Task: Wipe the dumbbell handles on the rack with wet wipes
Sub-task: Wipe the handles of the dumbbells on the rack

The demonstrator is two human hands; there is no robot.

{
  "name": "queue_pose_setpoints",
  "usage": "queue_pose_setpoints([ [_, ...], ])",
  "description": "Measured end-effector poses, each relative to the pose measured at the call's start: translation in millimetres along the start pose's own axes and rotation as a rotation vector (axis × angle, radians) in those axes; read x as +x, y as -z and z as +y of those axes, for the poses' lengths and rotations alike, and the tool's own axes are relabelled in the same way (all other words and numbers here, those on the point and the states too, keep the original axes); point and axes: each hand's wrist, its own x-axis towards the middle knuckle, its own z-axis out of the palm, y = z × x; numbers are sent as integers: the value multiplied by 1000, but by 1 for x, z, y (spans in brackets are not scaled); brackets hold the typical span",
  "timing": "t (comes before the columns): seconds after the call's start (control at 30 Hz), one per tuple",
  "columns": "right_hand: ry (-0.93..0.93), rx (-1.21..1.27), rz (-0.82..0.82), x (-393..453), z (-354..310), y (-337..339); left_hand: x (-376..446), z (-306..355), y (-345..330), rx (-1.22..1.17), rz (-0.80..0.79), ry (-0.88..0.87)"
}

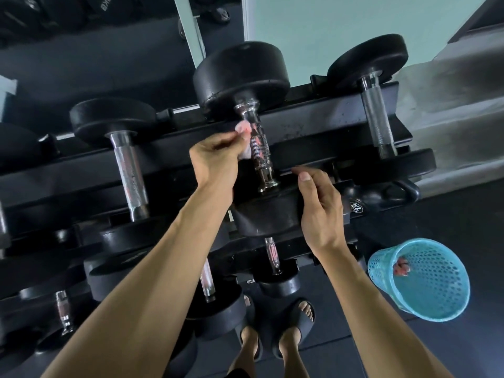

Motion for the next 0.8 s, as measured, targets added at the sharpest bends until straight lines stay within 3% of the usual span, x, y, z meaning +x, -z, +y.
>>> queue_pose_setpoints([
  [0.17,-1,9,-17,2,0,1,14,8,-13,-219,75,95],
  [0.33,-6,32,-13,1,2,-1,-8,-15,14,102,-29,-20],
  [0.53,5,4,-5,2,0,0,23,11,-12,-27,51,-62],
  [0.7,8,1,14,1,2,-1,-10,-9,8,189,-77,-92],
  [0.8,2,1,12,1,1,-2,-3,-1,0,174,-48,-166],
])
